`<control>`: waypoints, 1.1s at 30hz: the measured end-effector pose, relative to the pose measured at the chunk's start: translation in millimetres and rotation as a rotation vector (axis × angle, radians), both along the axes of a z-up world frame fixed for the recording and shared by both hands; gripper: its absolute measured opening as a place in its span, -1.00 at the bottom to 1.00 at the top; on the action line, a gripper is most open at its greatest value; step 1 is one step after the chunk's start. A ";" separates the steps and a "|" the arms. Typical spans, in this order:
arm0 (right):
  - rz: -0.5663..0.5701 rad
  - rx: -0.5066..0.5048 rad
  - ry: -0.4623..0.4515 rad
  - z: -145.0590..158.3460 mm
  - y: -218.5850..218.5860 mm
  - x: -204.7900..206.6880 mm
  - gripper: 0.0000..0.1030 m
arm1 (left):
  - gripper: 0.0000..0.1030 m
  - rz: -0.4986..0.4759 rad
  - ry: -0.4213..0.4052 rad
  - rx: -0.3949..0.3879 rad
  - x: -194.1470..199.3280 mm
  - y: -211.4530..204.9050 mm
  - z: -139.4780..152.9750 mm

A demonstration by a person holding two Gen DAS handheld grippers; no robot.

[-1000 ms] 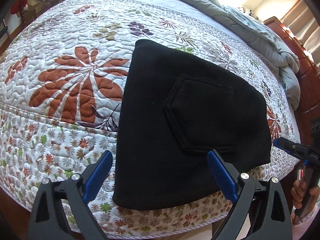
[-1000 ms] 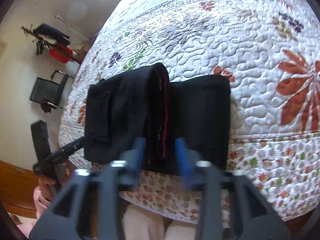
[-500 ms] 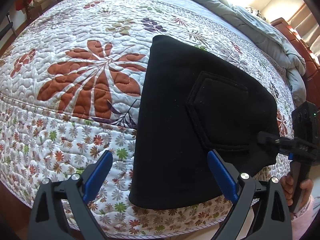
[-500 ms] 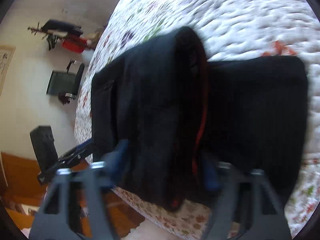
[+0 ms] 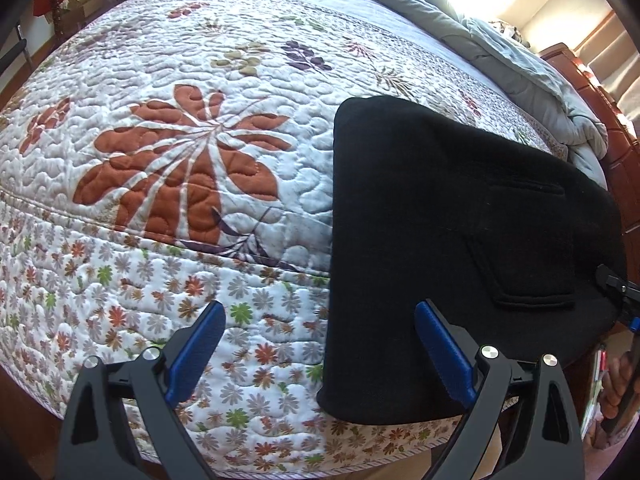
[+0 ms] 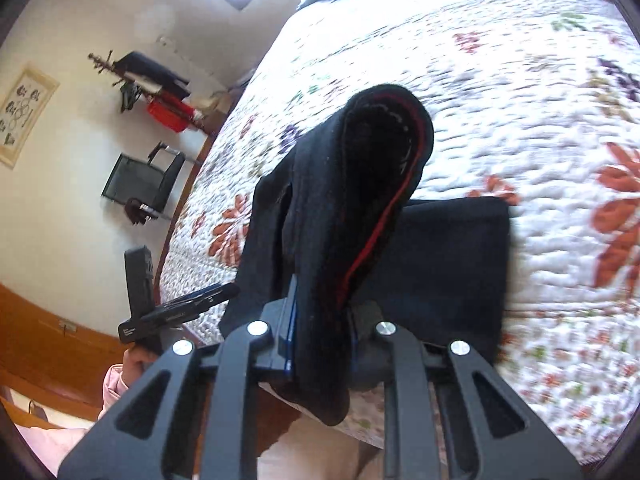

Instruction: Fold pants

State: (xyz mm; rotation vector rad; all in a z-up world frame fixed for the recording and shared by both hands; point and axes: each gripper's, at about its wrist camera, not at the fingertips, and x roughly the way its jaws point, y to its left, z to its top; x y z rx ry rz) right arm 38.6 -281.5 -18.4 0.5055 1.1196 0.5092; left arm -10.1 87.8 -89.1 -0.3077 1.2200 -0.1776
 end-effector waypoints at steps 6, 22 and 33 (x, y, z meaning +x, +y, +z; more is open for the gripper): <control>-0.085 -0.058 0.125 -52.2 -31.4 0.6 -0.64 | 0.86 -0.047 0.005 -0.001 6.6 -25.5 -3.6; -0.010 -0.027 0.178 -94.4 -14.5 9.8 -0.31 | 0.86 -0.062 0.039 -0.002 56.3 -30.7 -17.4; -0.041 -0.111 0.051 -37.0 -41.0 44.4 0.28 | 0.91 -0.107 0.062 -0.052 109.2 -30.2 -19.6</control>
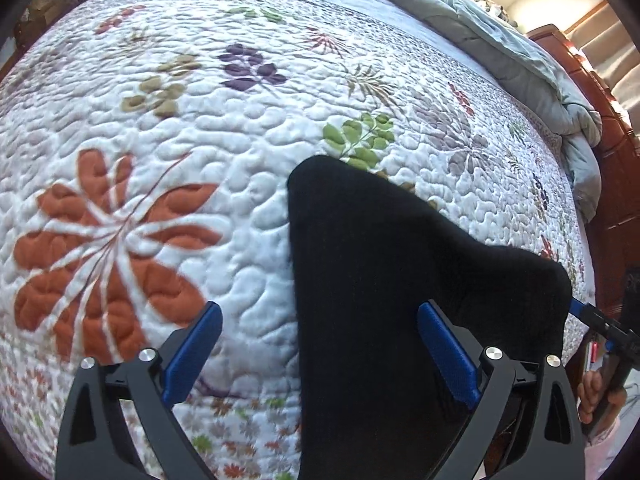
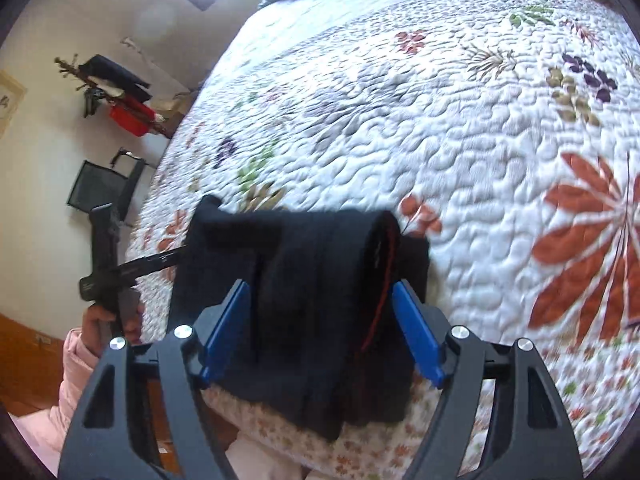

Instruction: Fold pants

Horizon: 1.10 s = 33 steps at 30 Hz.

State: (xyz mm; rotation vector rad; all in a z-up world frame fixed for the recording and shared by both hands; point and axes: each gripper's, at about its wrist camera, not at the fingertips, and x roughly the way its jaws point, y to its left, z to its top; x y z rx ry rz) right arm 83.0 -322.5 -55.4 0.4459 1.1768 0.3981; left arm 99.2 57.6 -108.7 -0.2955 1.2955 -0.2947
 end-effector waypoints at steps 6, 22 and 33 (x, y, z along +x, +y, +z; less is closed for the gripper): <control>-0.034 0.156 0.063 -27.2 -5.2 30.4 -0.59 | 0.79 0.003 0.045 -0.117 23.6 -6.0 -14.4; -0.090 0.154 0.078 -56.1 -11.2 46.7 -0.55 | 0.11 0.015 0.043 -0.065 28.0 -13.5 -20.6; 0.022 0.116 0.047 -18.0 -5.0 -46.7 0.03 | 0.71 -0.014 0.022 -0.072 -59.5 -13.4 0.9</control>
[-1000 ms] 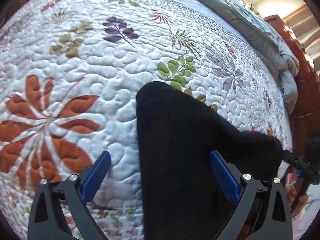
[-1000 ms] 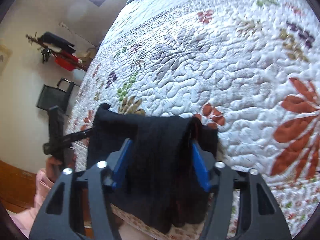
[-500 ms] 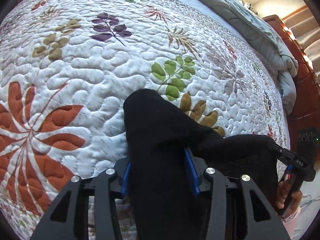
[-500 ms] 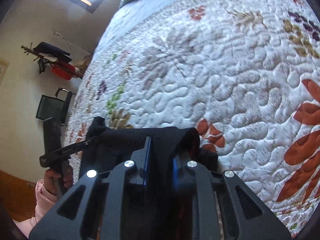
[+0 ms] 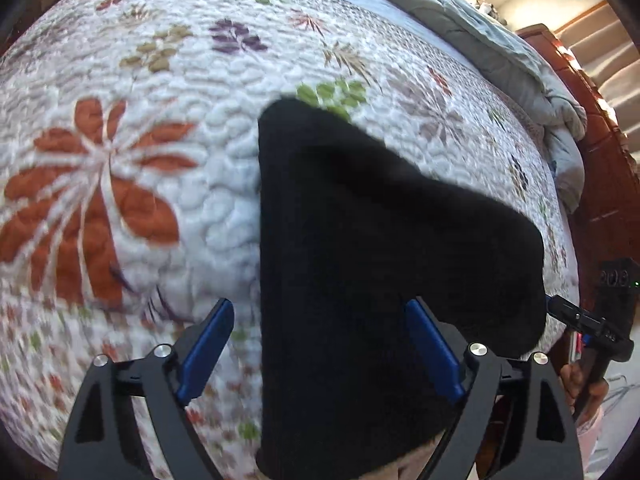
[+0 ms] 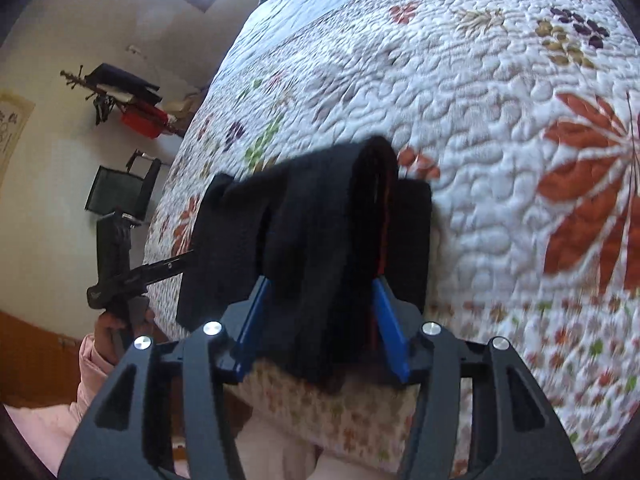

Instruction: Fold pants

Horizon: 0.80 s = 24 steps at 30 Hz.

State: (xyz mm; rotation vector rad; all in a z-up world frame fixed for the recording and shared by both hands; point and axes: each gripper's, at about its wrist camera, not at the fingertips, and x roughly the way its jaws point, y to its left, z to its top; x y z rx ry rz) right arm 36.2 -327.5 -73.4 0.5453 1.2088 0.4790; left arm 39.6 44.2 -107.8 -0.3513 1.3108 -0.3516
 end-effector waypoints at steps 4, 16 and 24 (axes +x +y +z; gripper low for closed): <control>0.013 0.021 0.012 -6.8 7.4 -22.8 0.03 | 0.71 -0.017 0.035 -0.036 -27.3 -7.2 -12.9; 0.031 -0.166 -0.003 7.7 28.4 -25.8 -0.78 | -0.03 -0.033 0.008 0.087 -38.6 -18.0 6.4; 0.007 -0.213 0.077 -24.2 18.4 -27.0 -0.82 | 0.05 -0.056 -0.008 0.149 -38.6 -27.1 -9.2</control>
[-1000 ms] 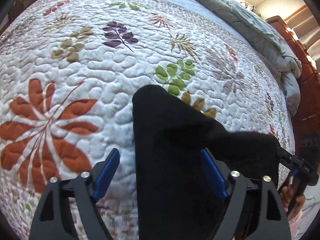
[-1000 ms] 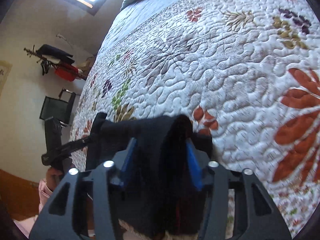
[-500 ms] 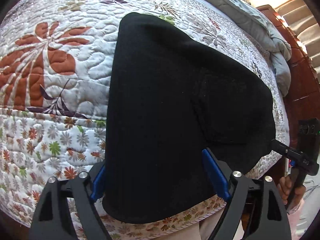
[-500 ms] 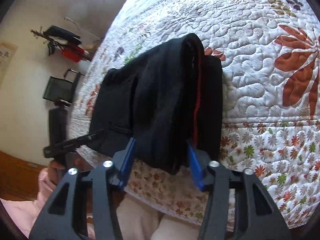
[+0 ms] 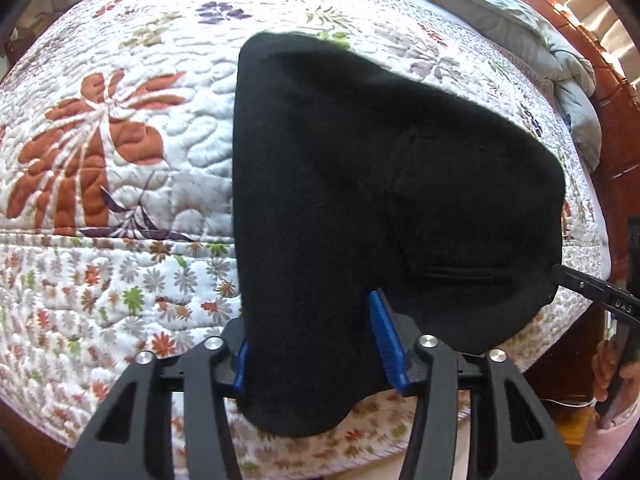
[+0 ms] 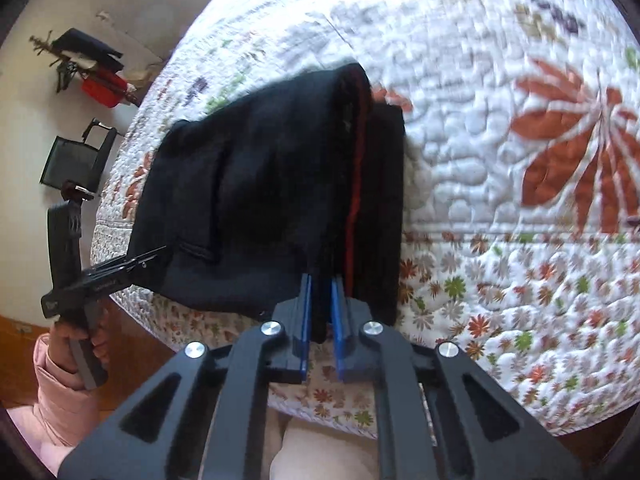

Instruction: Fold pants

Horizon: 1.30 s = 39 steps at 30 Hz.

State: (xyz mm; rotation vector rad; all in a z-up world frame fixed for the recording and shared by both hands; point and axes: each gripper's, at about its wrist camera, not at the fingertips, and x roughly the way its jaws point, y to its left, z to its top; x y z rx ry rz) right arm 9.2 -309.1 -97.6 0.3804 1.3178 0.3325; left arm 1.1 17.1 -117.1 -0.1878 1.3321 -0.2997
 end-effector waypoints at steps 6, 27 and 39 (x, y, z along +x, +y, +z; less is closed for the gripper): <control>-0.016 -0.024 0.001 4.3 1.5 -2.5 -0.61 | 0.13 0.030 0.017 -0.022 -1.0 11.9 8.4; 0.017 -0.172 0.007 6.5 34.8 -1.0 0.06 | 0.70 0.017 0.022 0.020 -13.8 8.2 4.9; -0.072 -0.179 -0.009 33.1 12.0 5.8 0.57 | 0.72 0.038 -0.021 0.048 10.5 32.2 32.3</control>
